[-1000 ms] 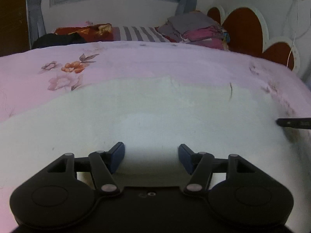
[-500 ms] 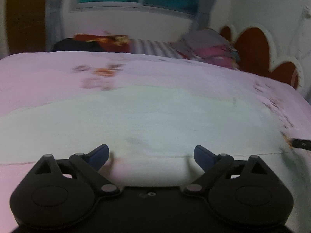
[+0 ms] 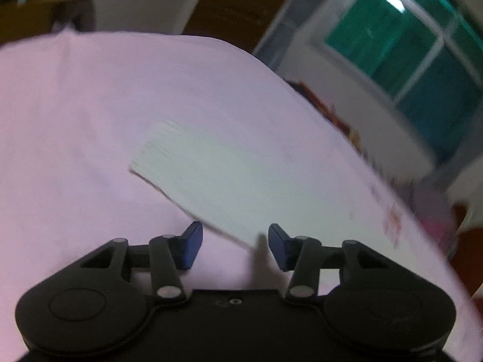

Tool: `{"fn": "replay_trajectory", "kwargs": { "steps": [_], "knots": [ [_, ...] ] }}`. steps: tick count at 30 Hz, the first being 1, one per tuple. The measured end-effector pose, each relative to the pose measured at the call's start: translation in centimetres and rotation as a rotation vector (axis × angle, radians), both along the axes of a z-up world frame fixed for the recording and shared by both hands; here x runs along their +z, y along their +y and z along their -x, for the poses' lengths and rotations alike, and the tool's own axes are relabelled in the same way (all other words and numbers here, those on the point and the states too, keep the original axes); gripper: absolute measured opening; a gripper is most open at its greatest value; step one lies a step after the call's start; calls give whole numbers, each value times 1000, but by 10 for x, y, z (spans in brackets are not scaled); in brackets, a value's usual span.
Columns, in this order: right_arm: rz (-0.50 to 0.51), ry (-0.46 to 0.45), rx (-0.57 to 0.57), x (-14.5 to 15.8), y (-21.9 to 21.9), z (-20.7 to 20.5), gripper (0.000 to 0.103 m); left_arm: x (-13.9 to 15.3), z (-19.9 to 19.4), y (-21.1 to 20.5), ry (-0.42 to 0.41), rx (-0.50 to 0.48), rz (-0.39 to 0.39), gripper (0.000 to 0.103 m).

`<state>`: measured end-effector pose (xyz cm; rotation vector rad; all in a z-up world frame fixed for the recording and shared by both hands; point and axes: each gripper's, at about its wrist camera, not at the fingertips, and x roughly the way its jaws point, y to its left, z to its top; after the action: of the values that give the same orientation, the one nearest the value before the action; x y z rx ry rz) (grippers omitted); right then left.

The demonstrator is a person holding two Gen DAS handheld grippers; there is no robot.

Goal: Fold small clothes

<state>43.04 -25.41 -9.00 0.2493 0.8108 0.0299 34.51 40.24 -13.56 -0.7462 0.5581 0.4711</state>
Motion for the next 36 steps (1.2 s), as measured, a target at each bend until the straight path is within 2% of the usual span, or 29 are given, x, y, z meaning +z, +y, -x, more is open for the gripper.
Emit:
{"fn": "replay_trajectory", "kwargs": {
  "steps": [3, 5, 7, 10, 12, 15, 16, 21, 25, 27, 32, 36],
  "knots": [
    [-3, 5, -7, 1, 5, -1, 45, -8, 0, 22, -79, 73, 120, 46],
    [-7, 6, -10, 2, 8, -2, 45, -9, -5, 30, -86, 99, 131, 37],
    [-4, 10, -13, 2, 11, -3, 45, -8, -8, 34, -85, 119, 123, 2],
    [-10, 11, -19, 5, 12, -4, 45, 3, -3, 30, -229, 157, 76, 3],
    [-12, 6, -22, 7, 11, -4, 45, 6, -17, 24, -182, 127, 54, 3],
    [-19, 7, -28, 7, 7, -3, 45, 1, -42, 18, -74, 81, 93, 3],
    [-23, 8, -32, 6, 6, -4, 45, 5, -46, 11, -84, 60, 75, 3],
    [-34, -4, -55, 8, -3, -4, 45, 40, -83, -56, -141, -166, -31, 3],
    [-46, -7, -71, 8, -11, -5, 45, 64, -130, -140, -153, -404, -88, 3],
    [-55, -10, -75, 9, -15, -6, 45, 67, -154, -181, -151, -501, -104, 3],
    [-79, -25, -89, 12, -29, -9, 45, 69, -194, -301, -102, -749, -208, 3],
    [-104, -36, -105, 15, -43, -8, 45, 50, -186, -372, -72, -928, -279, 3]
  ]
}}
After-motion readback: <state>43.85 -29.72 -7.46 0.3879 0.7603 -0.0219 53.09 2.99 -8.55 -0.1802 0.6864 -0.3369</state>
